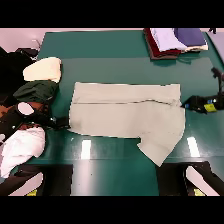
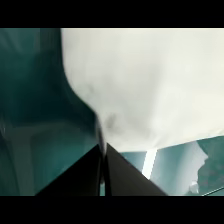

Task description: Fold the shirts.

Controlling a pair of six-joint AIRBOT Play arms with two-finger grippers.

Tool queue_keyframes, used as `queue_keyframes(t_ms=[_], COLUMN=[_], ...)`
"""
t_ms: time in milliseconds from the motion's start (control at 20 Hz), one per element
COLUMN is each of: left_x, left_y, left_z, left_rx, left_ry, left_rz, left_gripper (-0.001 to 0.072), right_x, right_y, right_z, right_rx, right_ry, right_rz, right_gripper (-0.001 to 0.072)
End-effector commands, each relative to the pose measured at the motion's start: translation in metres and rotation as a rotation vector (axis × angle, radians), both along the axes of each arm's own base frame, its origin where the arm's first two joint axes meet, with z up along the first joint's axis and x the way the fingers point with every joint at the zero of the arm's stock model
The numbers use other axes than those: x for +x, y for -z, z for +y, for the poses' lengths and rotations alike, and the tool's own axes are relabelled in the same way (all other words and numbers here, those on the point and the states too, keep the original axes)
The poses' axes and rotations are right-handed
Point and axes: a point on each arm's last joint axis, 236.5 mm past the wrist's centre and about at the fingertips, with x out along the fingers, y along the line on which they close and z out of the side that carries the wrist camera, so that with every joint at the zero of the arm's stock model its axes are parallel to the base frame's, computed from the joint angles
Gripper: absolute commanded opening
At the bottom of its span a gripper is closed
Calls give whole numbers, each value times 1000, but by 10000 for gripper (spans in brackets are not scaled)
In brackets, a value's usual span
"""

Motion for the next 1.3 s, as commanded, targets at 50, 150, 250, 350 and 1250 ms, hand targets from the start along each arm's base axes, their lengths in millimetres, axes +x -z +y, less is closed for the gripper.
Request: queue_keyframes(t_ms=[50,150,250,350,1250], left_x=[24,26,28,29,-70], left_y=[-36,-37,-38,-38,-75], left_z=[-3,-3,-3,-2,7], left_rx=[-11,-9,-9,-7,55], left_ry=[7,3,-1,-4,195], left_rz=[-115,-124,-130,-137,32], left_gripper=[24,24,24,24,24], right_x=[-85,-111,-127,-136,-110], right_y=[67,90,107,119,47], right_z=[-31,-23,-11,2,23], right_rx=[-14,43,69,70,-166], right_ry=[97,137,124,85,-158], right_rz=[317,401,454,479,216], right_gripper=[483,512,512,512,15])
